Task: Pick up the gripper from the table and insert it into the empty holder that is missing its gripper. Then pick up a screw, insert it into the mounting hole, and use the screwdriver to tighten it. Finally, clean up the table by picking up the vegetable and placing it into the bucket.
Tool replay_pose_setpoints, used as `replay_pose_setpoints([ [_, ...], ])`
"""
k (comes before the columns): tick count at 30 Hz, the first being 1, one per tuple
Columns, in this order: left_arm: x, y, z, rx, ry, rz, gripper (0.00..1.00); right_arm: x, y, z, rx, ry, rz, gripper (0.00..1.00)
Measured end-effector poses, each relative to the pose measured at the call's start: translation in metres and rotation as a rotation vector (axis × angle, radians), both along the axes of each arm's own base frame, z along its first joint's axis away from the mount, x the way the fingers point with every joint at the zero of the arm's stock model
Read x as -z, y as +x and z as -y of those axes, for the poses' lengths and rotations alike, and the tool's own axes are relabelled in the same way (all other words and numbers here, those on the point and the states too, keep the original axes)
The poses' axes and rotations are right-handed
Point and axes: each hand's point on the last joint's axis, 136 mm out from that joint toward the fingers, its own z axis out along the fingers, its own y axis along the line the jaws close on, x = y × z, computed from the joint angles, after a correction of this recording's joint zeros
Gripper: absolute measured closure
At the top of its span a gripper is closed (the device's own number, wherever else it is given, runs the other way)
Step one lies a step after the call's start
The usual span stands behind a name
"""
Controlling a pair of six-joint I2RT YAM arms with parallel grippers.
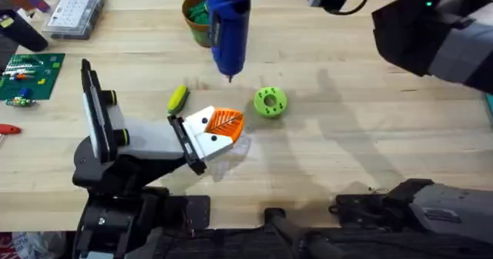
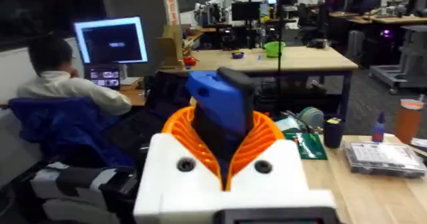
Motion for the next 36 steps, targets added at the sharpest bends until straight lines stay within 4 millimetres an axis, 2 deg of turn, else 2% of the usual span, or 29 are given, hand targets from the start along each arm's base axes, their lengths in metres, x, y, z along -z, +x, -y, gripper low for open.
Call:
replay_pose_setpoints([
  [7, 0.000, 0.000, 0.000, 0.000, 0.000, 0.000, 0.984, 0.001, -0.016, -0.012, -0.054, 0.001, 0.006, 0.984],
  [15, 0.000, 0.000, 0.000, 0.000, 0.000, 0.000, 0.984, 0.013, -0.029, -0.033, -0.111, -0.010, 0.020, 0.984],
  [27, 0.000, 0.000, 0.000, 0.000, 0.000, 0.000, 0.984, 0.018, -0.046, -0.046, -0.157, -0.014, 0.052, 0.984],
  [36, 0.000, 0.000, 0.000, 0.000, 0.000, 0.000, 0.984, 0.028, -0.044, -0.052, -0.164, -0.031, 0.043, 0.984],
])
